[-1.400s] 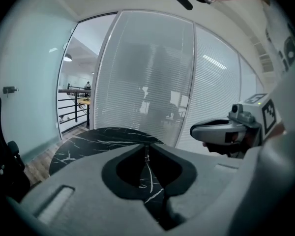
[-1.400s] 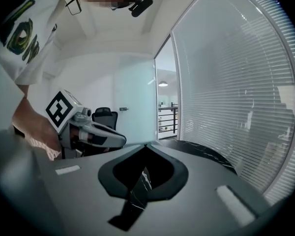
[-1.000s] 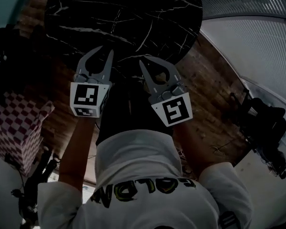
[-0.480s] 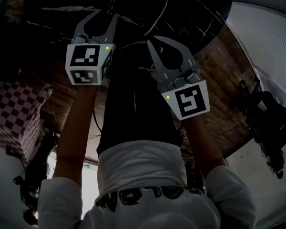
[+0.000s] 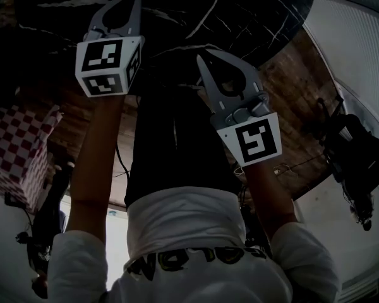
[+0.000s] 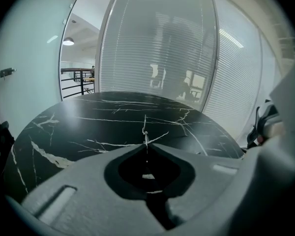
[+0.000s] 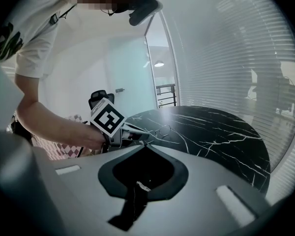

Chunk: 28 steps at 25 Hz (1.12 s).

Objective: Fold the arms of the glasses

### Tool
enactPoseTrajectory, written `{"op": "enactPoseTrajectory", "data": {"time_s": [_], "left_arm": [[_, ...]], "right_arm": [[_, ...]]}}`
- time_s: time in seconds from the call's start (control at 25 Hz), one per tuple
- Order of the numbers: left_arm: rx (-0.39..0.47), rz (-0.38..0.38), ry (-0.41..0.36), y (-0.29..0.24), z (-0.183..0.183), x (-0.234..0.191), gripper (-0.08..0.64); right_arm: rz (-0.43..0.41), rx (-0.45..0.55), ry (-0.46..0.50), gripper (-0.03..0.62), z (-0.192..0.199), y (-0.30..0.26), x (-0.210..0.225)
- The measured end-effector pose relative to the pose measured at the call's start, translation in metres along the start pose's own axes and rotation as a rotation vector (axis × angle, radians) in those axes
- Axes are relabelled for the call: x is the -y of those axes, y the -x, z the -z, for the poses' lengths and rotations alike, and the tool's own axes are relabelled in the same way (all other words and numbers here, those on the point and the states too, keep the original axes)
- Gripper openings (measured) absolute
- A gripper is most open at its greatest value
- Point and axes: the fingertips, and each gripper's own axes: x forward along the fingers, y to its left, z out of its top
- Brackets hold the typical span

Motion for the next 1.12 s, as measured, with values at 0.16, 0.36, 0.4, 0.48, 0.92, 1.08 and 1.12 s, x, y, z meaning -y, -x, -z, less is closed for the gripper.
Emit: {"op": "enactPoseTrajectory", "data": {"time_s": [0.16,0.36,0.4,0.48,0.92,1.08,1.12], "left_arm": [[0.006,0.007,-0.005,0.009,-0.001,-0.002,0.003],[0.03,0.027,-0.02,0.032,-0.02,0.007,0.003],[0.033,0.031,-0.019,0.04,-0.024,0.01,0.003],[0.045,0.037,-0.013,0.057,-0.035,0.016,0.002],[0.117,0.079,0.039,0.17,-0.099,0.062,0.002],[0.156,0.094,0.079,0.207,-0.121,0.072,0.002],[0.166,0.101,0.084,0.215,-0.127,0.075,0.002]], "right_arm": [[0.015,0.007,0.019,0.002,-0.007,0.004,-0.003],[0.027,0.04,0.071,0.002,-0.033,0.016,-0.004],[0.026,0.043,0.084,0.002,-0.039,0.019,-0.006],[0.025,0.056,0.11,0.002,-0.055,0.027,-0.011],[0.013,0.014,0.319,0.002,-0.119,0.088,-0.061],[0.013,0.03,0.34,0.002,-0.141,0.112,-0.081],[0.016,0.036,0.344,0.002,-0.147,0.118,-0.085]]}}
